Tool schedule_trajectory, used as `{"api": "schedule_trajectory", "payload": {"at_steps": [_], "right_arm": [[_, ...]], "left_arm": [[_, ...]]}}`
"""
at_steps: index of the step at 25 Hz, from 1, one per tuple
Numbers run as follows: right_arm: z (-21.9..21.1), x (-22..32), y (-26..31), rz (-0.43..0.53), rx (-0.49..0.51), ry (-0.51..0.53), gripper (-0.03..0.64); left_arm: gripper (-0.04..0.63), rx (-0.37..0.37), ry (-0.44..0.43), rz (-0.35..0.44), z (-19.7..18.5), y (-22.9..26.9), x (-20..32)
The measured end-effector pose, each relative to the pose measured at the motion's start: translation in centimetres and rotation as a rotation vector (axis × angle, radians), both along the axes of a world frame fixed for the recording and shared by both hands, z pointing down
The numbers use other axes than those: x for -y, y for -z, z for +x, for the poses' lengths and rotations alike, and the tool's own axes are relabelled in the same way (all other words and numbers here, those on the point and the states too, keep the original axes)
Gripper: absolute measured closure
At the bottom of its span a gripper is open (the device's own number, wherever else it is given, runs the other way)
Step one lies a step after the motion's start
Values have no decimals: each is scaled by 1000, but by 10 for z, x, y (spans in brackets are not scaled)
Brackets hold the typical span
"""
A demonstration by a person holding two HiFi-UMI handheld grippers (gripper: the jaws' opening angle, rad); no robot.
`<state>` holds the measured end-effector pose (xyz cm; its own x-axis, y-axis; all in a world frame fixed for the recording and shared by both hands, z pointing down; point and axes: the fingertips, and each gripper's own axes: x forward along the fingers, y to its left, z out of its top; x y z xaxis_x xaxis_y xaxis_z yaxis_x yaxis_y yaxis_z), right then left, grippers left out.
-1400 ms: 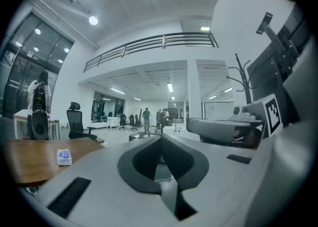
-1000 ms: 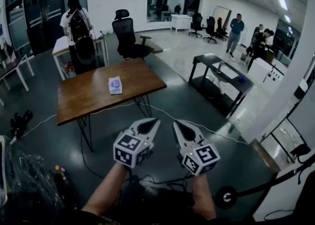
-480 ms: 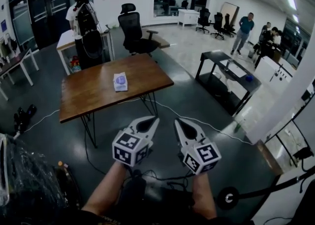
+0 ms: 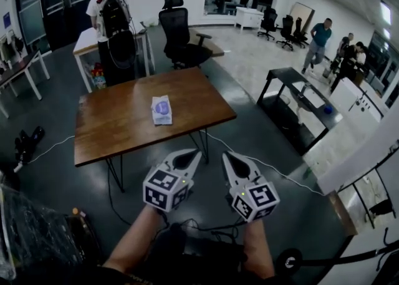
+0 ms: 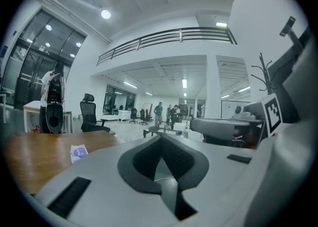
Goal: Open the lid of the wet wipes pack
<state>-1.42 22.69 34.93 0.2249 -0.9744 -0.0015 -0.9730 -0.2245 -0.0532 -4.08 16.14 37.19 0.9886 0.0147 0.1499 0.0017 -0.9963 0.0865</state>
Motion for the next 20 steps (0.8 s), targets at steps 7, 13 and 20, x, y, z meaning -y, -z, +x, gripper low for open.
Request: {"api": "schedule_trajectory", "payload": {"at_steps": [7, 13, 20], "right_arm": [[23, 85, 0, -27, 11, 9, 606], [36, 134, -9, -66, 27, 37, 606], [60, 180, -26, -100, 51, 86, 606]], "left_arm": [[589, 34, 16, -18, 18, -8, 84], [590, 69, 58, -50, 31, -20, 134], [591, 115, 128, -86, 46, -47, 178]]}}
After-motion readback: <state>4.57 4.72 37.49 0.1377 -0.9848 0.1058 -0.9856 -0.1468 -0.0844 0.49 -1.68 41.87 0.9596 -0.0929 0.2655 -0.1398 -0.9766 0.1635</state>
